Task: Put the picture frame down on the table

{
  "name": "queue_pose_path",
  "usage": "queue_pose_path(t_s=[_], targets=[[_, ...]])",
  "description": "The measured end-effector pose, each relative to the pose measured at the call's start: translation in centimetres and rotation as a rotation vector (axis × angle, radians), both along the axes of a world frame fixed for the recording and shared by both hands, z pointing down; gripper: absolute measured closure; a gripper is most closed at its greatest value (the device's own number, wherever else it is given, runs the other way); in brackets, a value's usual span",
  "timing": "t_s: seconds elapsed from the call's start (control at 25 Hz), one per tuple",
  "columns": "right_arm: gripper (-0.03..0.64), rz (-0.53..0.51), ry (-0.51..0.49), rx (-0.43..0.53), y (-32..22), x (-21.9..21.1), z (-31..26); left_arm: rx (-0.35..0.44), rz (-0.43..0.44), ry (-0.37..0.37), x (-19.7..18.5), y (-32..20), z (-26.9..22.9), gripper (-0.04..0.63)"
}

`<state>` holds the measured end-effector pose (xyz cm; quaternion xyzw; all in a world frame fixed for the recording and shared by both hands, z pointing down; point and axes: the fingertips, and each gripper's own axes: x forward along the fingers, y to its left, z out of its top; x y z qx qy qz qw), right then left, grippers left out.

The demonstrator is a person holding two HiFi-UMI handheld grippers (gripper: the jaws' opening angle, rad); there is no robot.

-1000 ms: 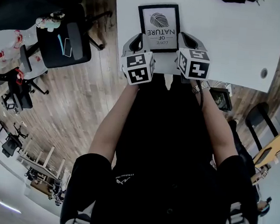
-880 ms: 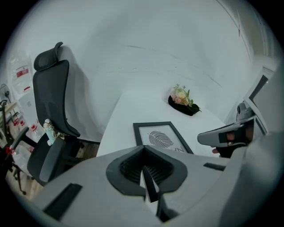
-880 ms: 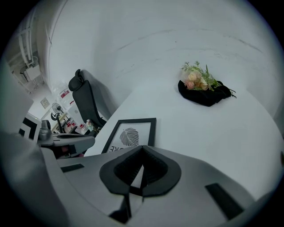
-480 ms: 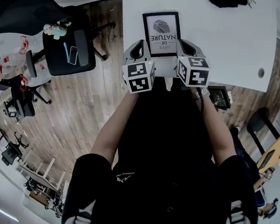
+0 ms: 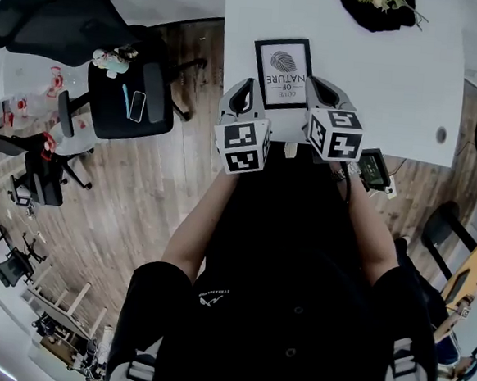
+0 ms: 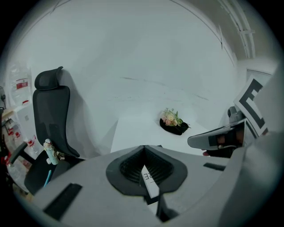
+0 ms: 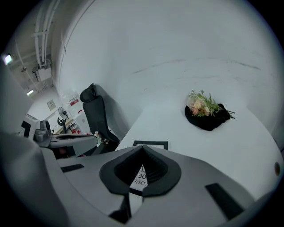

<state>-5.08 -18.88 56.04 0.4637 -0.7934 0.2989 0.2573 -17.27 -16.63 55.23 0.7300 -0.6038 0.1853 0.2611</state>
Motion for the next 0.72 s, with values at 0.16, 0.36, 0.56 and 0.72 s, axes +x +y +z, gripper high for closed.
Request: queue_pose_path(t_s=[0.16, 0.36, 0.56, 0.72], targets=[[0.617, -0.005, 0.005, 0.043, 0.2, 0.0, -2.0, 0.051, -0.01, -0.002, -0.4, 0.0, -2.6, 0.588], [0.618, -0.013, 0.009, 0.094, 0.4, 0.0, -4.3, 0.105, -0.004, -0.002, -0.4, 0.0, -5.1, 0.589], [0.618, -0.014, -0.004, 0.132, 0.6, 0.4, -6.4, 0.15, 0.027, -0.014, 0.6, 0.0, -7.1, 0.588], [0.618, -0.005, -0.014, 0.16, 0.6, 0.7, -7.7, 0.188, 0.047, -0.026, 1.3, -0.2, -8.5, 0.589]])
